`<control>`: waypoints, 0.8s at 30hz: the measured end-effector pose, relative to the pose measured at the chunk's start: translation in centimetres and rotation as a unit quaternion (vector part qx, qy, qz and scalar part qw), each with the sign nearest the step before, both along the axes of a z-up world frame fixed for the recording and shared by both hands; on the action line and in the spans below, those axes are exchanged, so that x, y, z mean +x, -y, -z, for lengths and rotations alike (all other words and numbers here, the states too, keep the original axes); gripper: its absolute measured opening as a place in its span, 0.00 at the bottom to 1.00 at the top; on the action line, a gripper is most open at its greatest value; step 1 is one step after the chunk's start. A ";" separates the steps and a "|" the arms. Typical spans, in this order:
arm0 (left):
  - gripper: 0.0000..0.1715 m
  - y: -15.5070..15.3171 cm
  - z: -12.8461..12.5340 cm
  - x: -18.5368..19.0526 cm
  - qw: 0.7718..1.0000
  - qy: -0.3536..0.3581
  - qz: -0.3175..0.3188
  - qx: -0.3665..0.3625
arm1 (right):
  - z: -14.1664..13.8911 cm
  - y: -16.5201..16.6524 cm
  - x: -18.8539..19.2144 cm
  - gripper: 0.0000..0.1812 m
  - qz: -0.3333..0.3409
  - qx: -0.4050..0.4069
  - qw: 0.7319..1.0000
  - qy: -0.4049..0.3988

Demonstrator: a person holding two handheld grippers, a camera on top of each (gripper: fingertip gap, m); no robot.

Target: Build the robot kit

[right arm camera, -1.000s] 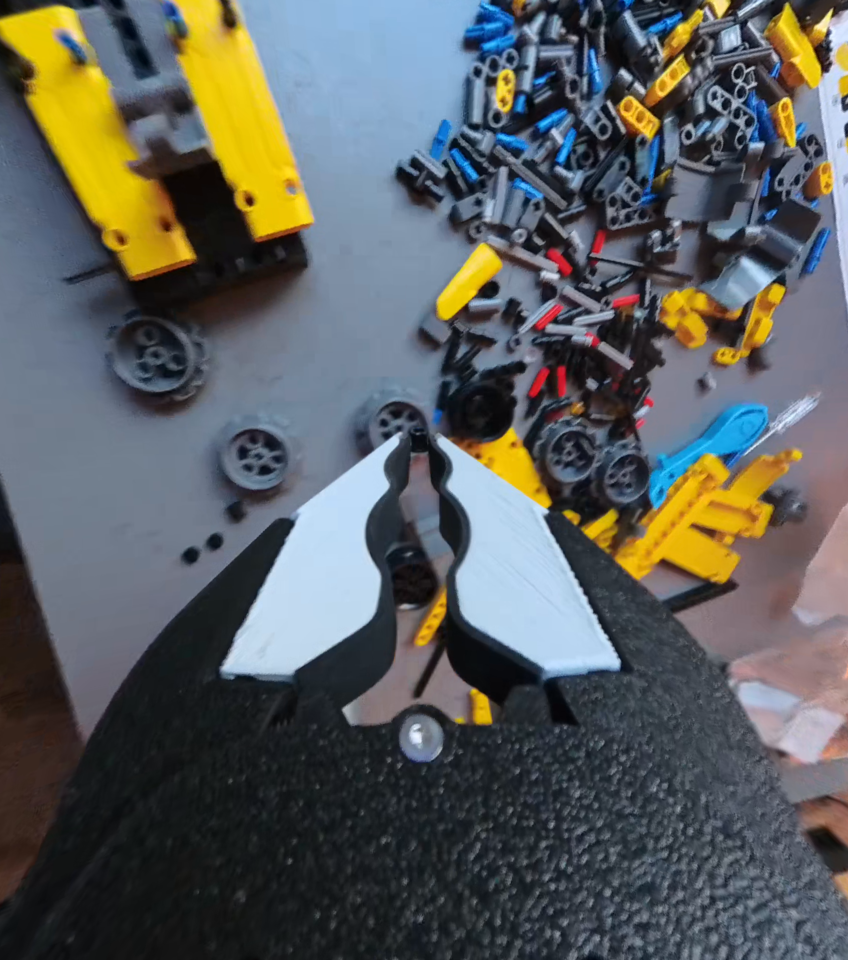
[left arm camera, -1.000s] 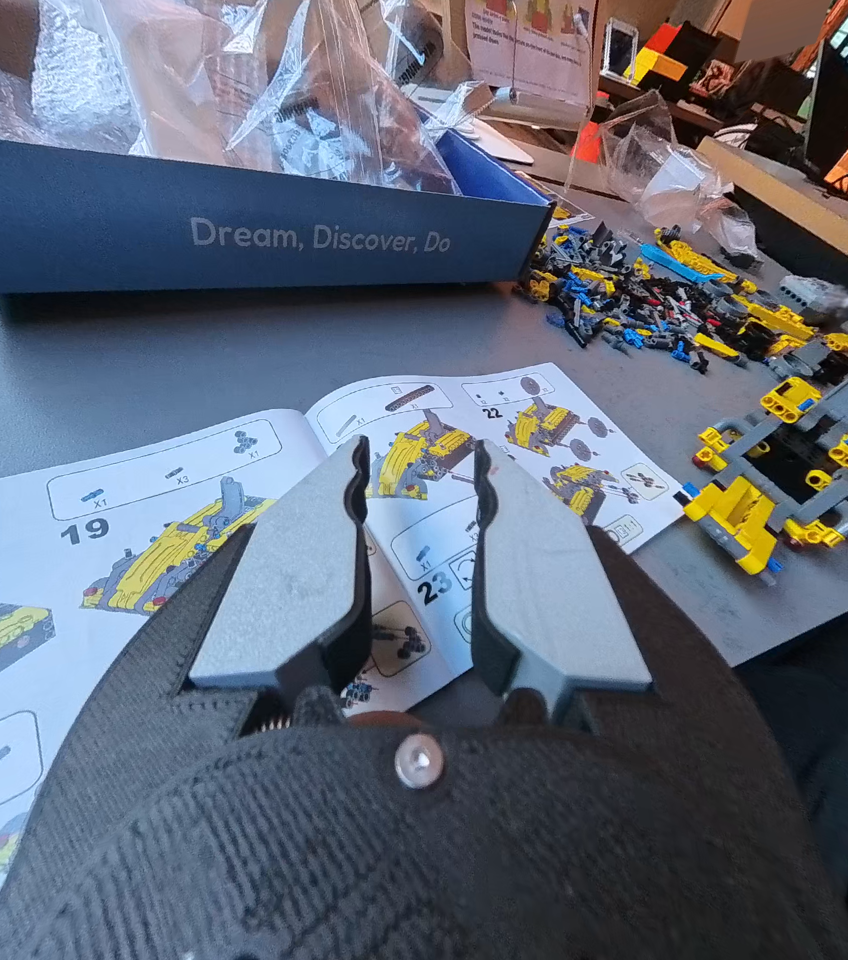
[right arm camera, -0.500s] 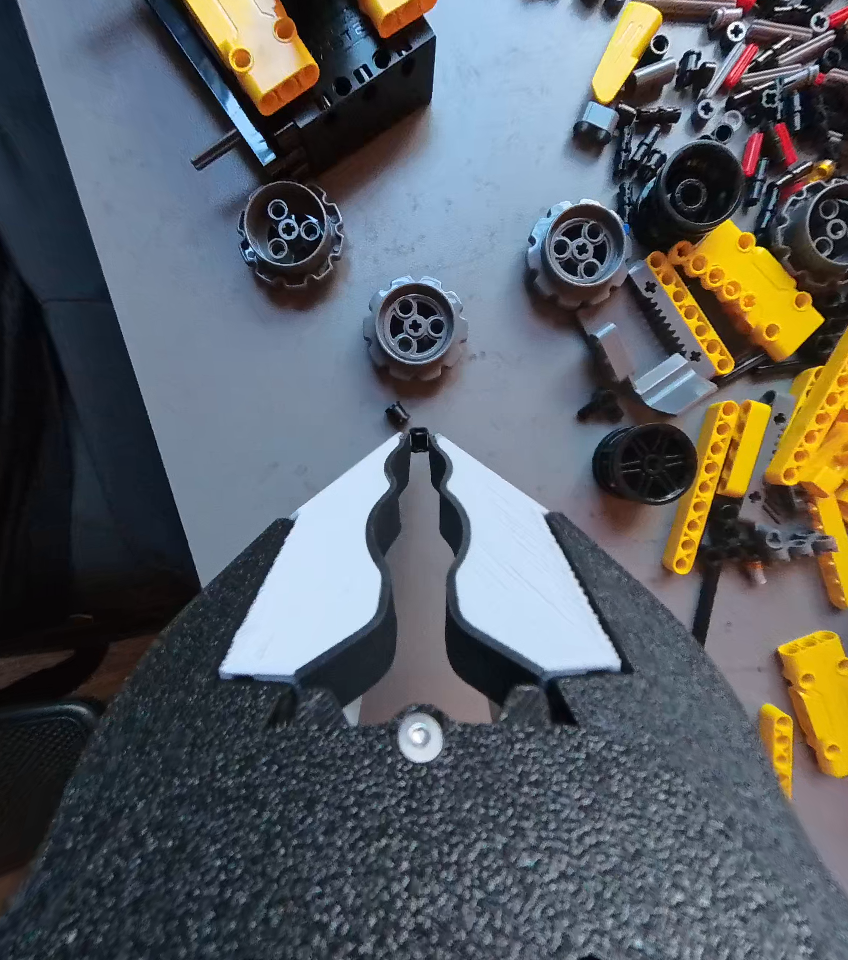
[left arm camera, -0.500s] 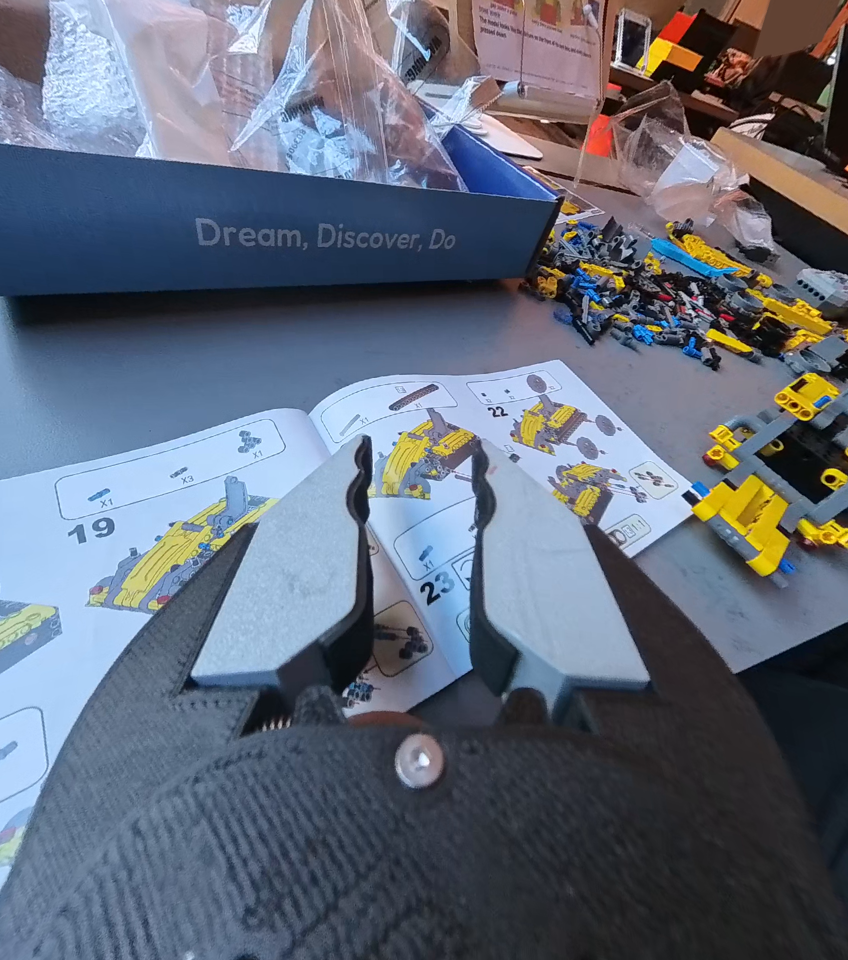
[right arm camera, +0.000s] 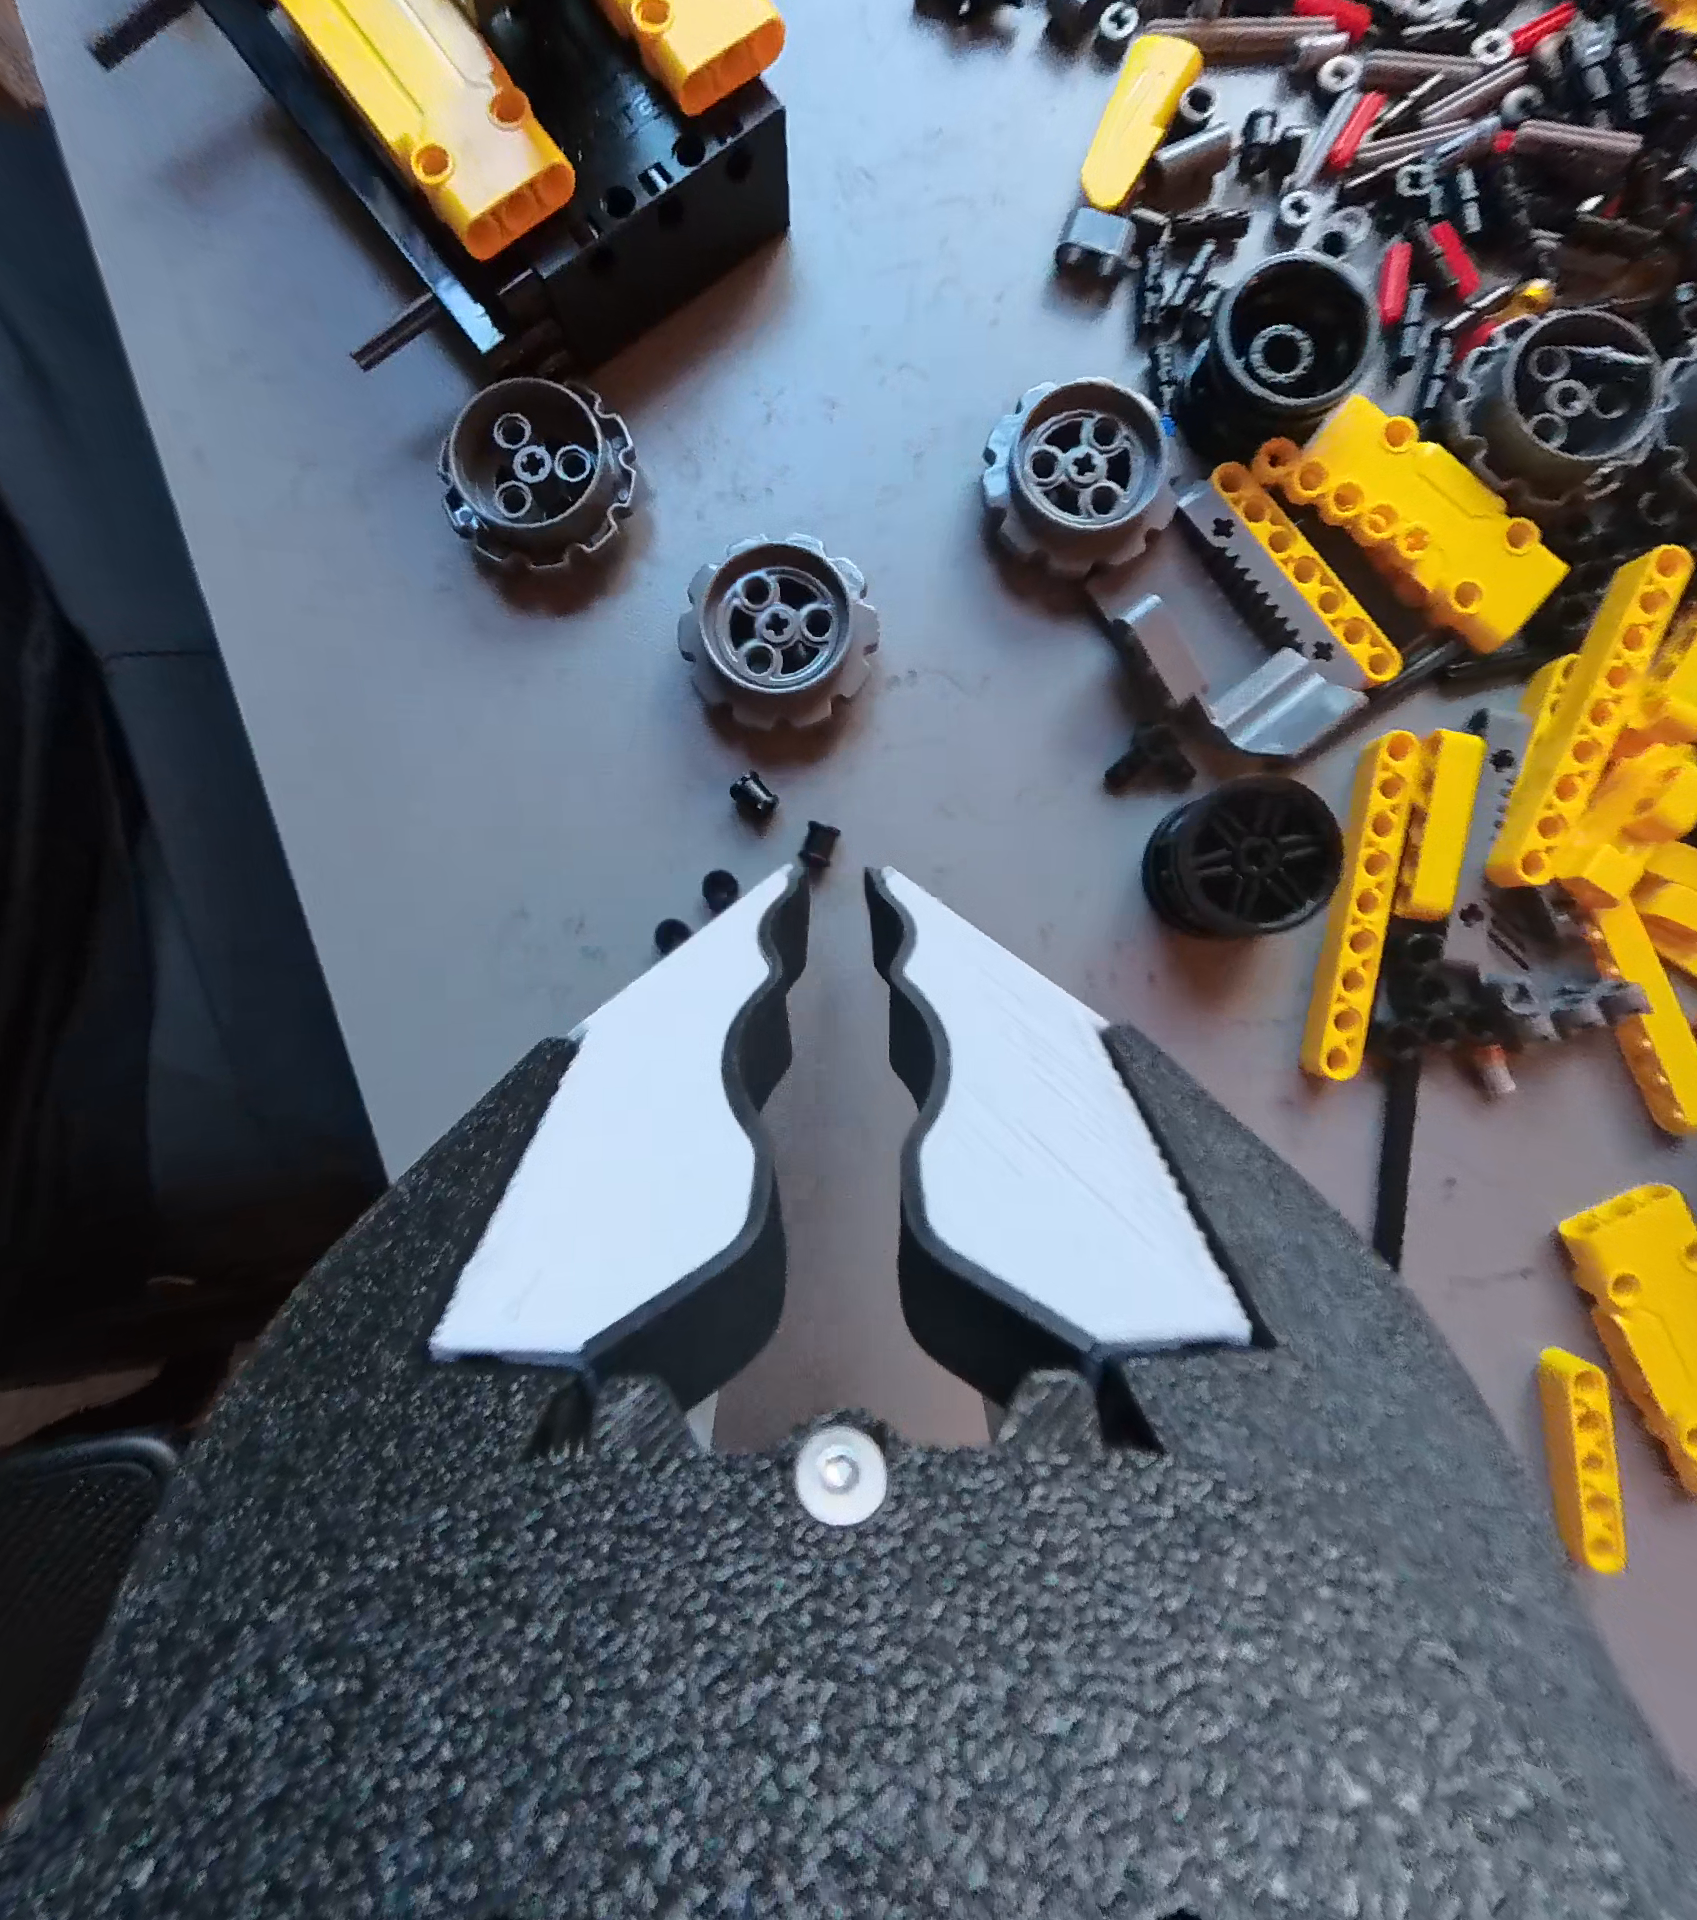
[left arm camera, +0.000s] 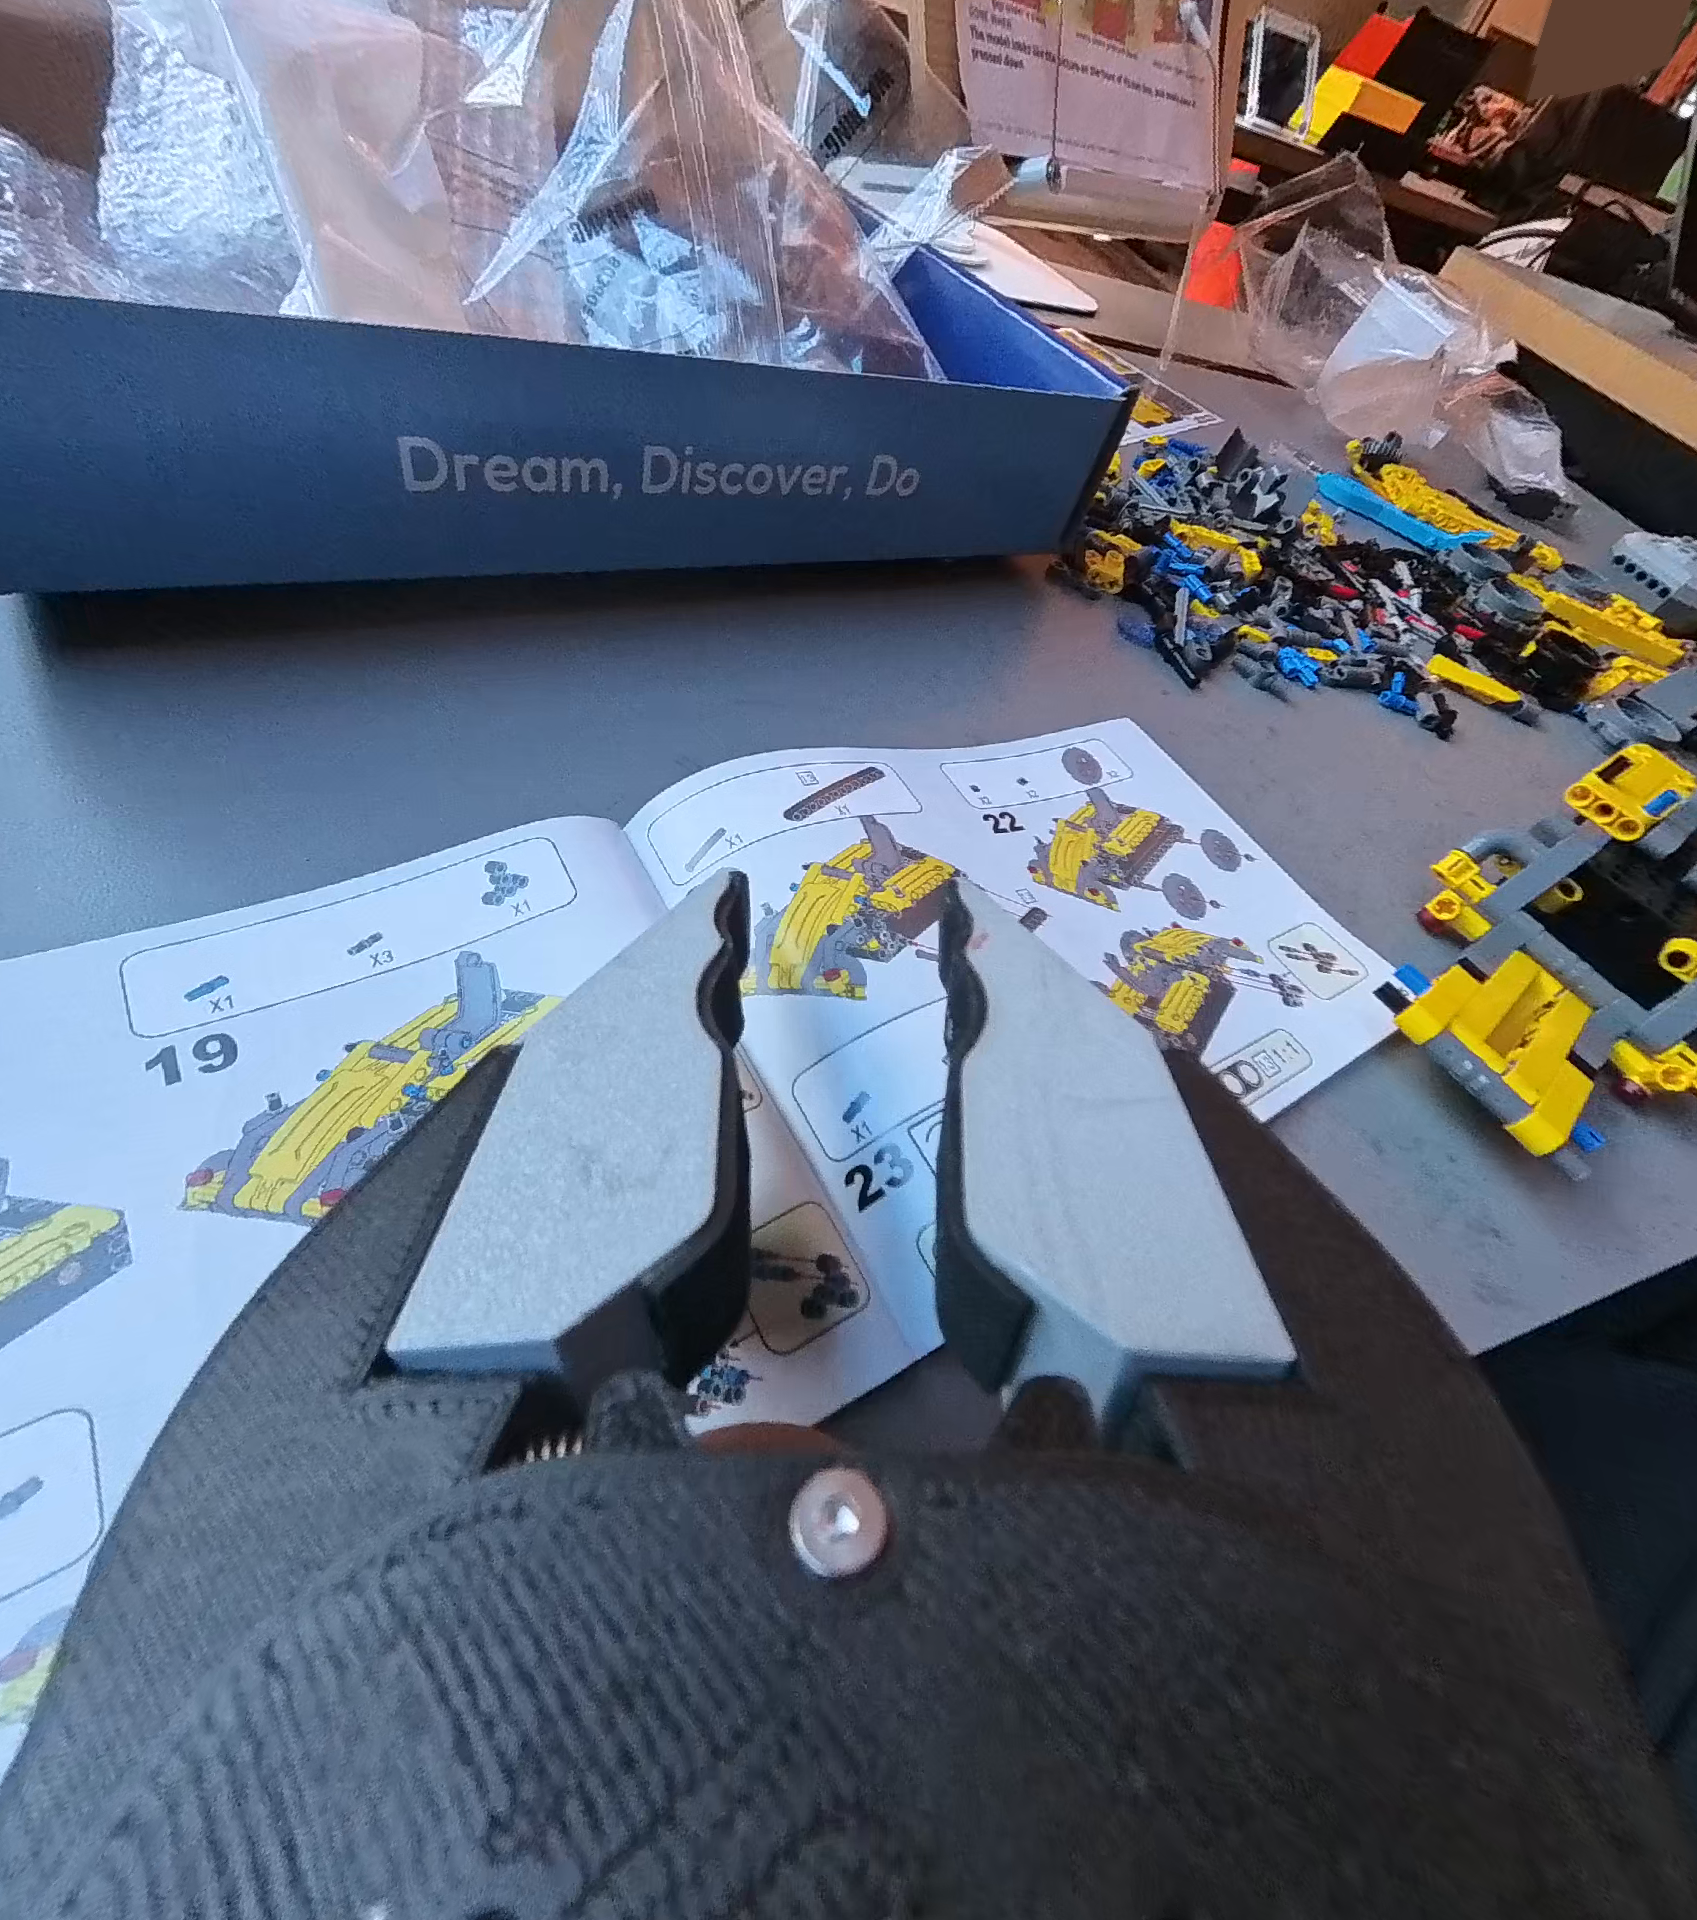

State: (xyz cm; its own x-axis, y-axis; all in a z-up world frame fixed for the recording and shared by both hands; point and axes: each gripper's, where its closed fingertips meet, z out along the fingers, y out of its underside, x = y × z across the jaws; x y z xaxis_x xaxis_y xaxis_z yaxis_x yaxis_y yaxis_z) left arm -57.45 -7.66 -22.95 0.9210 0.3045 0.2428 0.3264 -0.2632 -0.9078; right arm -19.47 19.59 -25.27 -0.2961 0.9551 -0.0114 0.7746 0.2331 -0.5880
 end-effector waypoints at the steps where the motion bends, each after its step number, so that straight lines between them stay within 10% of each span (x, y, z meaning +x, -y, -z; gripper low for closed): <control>1: 0.19 0.0 0.0 0.0 1.000 0.000 0.000 0.000 | -0.4 -0.1 0.1 0.06 0.006 -0.001 1.000 -0.010; 14: 0.20 0.0 -0.1 0.2 1.000 -0.001 0.005 0.004 | -2.9 -2.3 -0.5 0.06 0.129 -0.008 0.970 -0.206; 24: 0.20 0.0 0.0 0.1 1.000 -0.001 0.002 0.003 | -2.7 3.8 -4.3 0.08 0.002 -0.047 0.985 -0.168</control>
State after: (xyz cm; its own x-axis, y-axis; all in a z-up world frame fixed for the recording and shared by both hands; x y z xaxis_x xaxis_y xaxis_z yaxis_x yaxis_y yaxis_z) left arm -57.37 -7.64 -22.96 0.9228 0.2990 0.2432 0.3239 -0.2595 -0.9098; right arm -23.80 15.77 -22.55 -0.2936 0.9559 -0.0012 0.5337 0.1629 -0.8298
